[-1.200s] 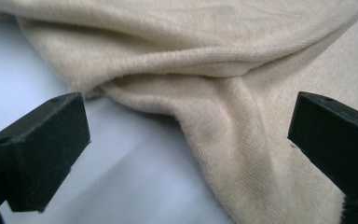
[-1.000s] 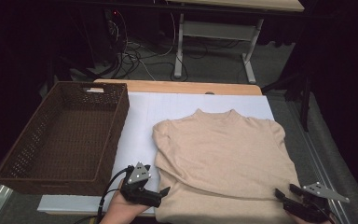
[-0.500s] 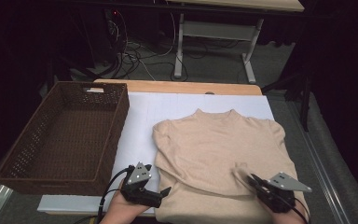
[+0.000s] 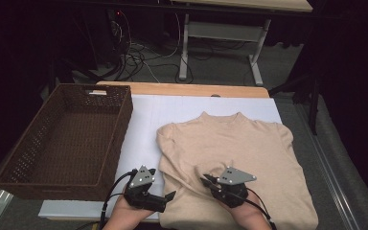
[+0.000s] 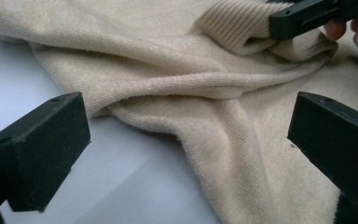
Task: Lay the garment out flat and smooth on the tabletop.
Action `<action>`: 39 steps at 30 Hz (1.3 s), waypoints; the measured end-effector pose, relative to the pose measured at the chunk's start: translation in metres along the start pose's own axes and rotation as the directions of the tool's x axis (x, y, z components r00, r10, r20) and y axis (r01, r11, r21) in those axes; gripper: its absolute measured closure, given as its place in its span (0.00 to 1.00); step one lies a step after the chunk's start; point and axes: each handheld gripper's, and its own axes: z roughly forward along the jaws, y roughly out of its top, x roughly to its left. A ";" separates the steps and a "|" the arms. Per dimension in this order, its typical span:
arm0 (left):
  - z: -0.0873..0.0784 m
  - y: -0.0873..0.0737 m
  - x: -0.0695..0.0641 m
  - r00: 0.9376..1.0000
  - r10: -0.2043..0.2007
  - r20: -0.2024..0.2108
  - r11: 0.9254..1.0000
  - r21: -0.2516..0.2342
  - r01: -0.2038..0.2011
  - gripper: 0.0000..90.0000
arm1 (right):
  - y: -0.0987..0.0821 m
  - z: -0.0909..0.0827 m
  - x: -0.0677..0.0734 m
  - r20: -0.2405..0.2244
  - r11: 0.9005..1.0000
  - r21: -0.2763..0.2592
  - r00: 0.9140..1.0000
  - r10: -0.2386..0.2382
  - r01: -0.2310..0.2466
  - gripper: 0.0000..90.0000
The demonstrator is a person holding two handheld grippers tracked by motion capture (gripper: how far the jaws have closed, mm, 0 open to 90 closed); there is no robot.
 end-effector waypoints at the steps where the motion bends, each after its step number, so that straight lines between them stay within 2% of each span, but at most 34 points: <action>1: 0.000 0.000 0.000 1.000 -0.002 0.001 1.000 0.002 0.002 0.00 | 0.003 0.000 0.001 -0.013 1.000 -0.012 1.000 0.004 -0.004 0.83; 2: 0.000 -0.001 0.001 1.000 -0.003 0.002 1.000 0.003 0.003 0.00 | 0.005 -0.002 0.001 -0.025 1.000 -0.030 1.000 0.010 -0.011 0.76; 4: 0.000 -0.001 0.001 1.000 -0.002 0.002 1.000 0.003 0.002 0.00 | 0.008 -0.010 -0.002 -0.009 0.998 -0.060 1.000 0.024 -0.024 0.63; 8: -0.001 0.000 -0.001 1.000 0.005 0.001 1.000 0.002 -0.005 0.00 | 0.003 -0.037 -0.022 0.079 0.993 -0.104 0.994 0.070 -0.062 0.54; 11: 0.001 0.001 -0.004 1.000 0.025 0.004 1.000 0.006 -0.025 0.00 | -0.015 -0.062 -0.046 0.154 0.987 -0.122 0.980 0.125 -0.106 0.50; 14: 0.004 0.006 -0.008 0.999 0.035 0.011 0.999 0.004 -0.035 0.00 | -0.039 -0.082 -0.071 0.217 0.980 -0.109 0.959 0.184 -0.164 0.48; 16: 0.007 0.011 -0.010 1.000 0.029 0.002 1.000 0.010 -0.029 0.00 | -0.053 -0.091 -0.082 0.247 0.977 -0.099 0.946 0.210 -0.191 0.47; 17: 0.008 0.015 -0.011 1.000 0.029 -0.001 1.000 0.009 -0.029 0.00 | -0.059 -0.093 -0.086 0.245 0.973 -0.105 0.943 0.224 -0.204 0.47; 20: 0.010 0.025 -0.015 0.999 0.037 -0.010 0.999 0.019 -0.037 0.01 | -0.066 -0.097 -0.091 0.214 0.964 -0.133 0.944 0.253 -0.228 0.46; 21: 0.016 0.038 -0.020 0.999 0.044 -0.009 0.999 0.017 -0.044 0.01 | -0.066 -0.096 -0.092 0.204 0.962 -0.140 0.944 0.260 -0.235 0.46; 23: 0.027 0.055 -0.022 0.998 0.052 0.027 0.999 0.013 -0.052 0.03 | -0.065 -0.094 -0.094 0.210 0.961 -0.145 0.942 0.261 -0.233 0.46; 24: 0.027 0.055 -0.022 0.998 0.052 0.027 0.999 0.013 -0.052 0.03 | -0.065 -0.093 -0.094 0.215 0.960 -0.138 0.939 0.269 -0.243 0.46; 25: 0.045 0.067 -0.024 0.996 0.058 0.074 0.998 0.026 -0.060 0.03 | -0.064 -0.092 -0.093 0.223 0.960 -0.133 0.936 0.272 -0.247 0.46; 26: 0.055 0.069 -0.025 0.994 0.073 0.085 0.996 0.043 -0.077 0.03 | -0.063 -0.091 -0.091 0.230 0.963 -0.127 0.937 0.261 -0.237 0.46; 28: 0.074 0.066 -0.027 0.991 0.095 0.090 0.990 0.093 -0.103 0.10 | -0.061 -0.091 -0.085 0.249 0.973 -0.109 0.941 0.227 -0.206 0.46; 30: 0.086 0.059 -0.027 0.992 0.101 0.078 0.982 0.152 -0.112 0.21 | -0.060 -0.089 -0.081 0.255 0.977 -0.097 0.944 0.209 -0.190 0.47; 32: 0.088 0.053 -0.029 0.986 0.161 0.047 0.970 0.178 -0.166 0.47 | -0.058 -0.089 -0.076 0.258 0.979 -0.088 0.945 0.200 -0.183 0.47; 33: 0.085 0.051 -0.027 0.985 0.166 0.049 0.971 0.165 -0.172 0.57 | -0.058 -0.088 -0.073 0.255 0.979 -0.091 0.945 0.202 -0.185 0.47; 35: 0.077 0.050 -0.023 0.988 0.140 0.064 0.982 0.116 -0.147 0.79 | -0.058 -0.088 -0.071 0.254 0.979 -0.087 0.946 0.199 -0.183 0.47; 38: 0.062 0.045 -0.022 0.987 0.157 0.018 0.984 0.080 -0.158 0.81 | -0.060 -0.086 -0.074 0.246 0.980 -0.083 0.949 0.196 -0.181 0.47; 39: 0.055 0.041 -0.022 0.989 0.147 0.009 0.987 0.066 -0.147 0.81 | -0.060 -0.085 -0.076 0.239 0.980 -0.084 0.951 0.194 -0.179 0.48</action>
